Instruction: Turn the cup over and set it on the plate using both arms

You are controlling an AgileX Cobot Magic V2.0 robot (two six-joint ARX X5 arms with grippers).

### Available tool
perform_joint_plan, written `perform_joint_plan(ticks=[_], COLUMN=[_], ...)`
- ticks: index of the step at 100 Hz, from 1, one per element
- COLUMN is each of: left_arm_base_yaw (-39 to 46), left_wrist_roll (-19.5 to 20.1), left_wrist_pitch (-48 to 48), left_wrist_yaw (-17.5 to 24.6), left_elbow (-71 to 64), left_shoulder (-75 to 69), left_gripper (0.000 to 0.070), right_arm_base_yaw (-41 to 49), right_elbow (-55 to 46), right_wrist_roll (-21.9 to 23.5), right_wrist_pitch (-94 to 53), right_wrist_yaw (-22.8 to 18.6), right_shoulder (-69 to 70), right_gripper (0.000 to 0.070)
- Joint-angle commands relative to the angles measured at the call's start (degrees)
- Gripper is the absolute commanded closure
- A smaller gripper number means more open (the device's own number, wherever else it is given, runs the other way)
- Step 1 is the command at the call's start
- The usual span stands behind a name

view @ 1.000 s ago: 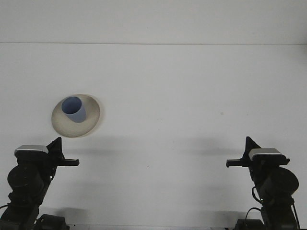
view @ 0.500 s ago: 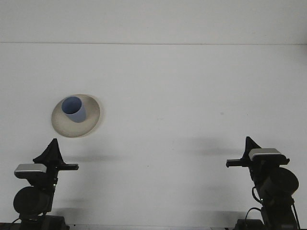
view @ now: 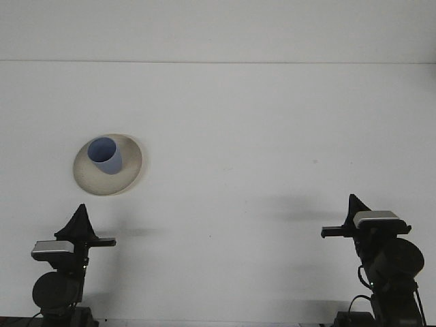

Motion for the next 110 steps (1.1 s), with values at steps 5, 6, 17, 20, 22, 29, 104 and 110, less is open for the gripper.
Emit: perform_joint_plan(ticks=[5,6,17,20,22,29,104,110], left_arm_base_yaw=[-0.02,-0.02,-0.04,-0.04,-0.04,-0.04,-0.04,-0.04], left_wrist_roll=[0.09,0.09,0.13,0.13,0.13,0.13,0.11,0.11], left_wrist_pitch=[3.43,3.32,3.43,3.41,3.37,3.3,2.47,2.45], left_wrist_yaw=[0.5,0.63,1.51,1.53,1.53,1.51,1.51,1.51], left_elbow=[-1.22,-1.22,-1.22,-1.22,-1.22,-1.22,-1.22,-1.22], left_shoulder=[-0.13,-0.13,-0.13,-0.13,-0.13,-0.13,-0.13,-0.13], left_gripper=[0.0689,0.0689,0.0689,0.0689,0.0689,0.0689,0.0689,0.0689], right_arm_base_yaw=[0.09,0.09,0.09,0.09,0.09,0.09,0.09,0.09], right_elbow=[0.35,0.35,0.35,0.35,0.35,0.35,0.35,0.35], right_wrist_roll=[0.63,0.63,0.66,0.66,0.66,0.66,0.66,0.66], right_wrist_pitch=[0.79,0.79,0.77,0.79,0.79,0.79,0.79,0.79], right_wrist_yaw=[-0.02,-0.02,-0.02,-0.02,-0.02,-0.02,-0.02,-0.02], right_shoulder=[0.07,0.07,0.07,0.07,0.07,0.07,0.07,0.07], right_gripper=[0.07,0.07,0.07,0.07,0.07,0.07,0.07,0.07])
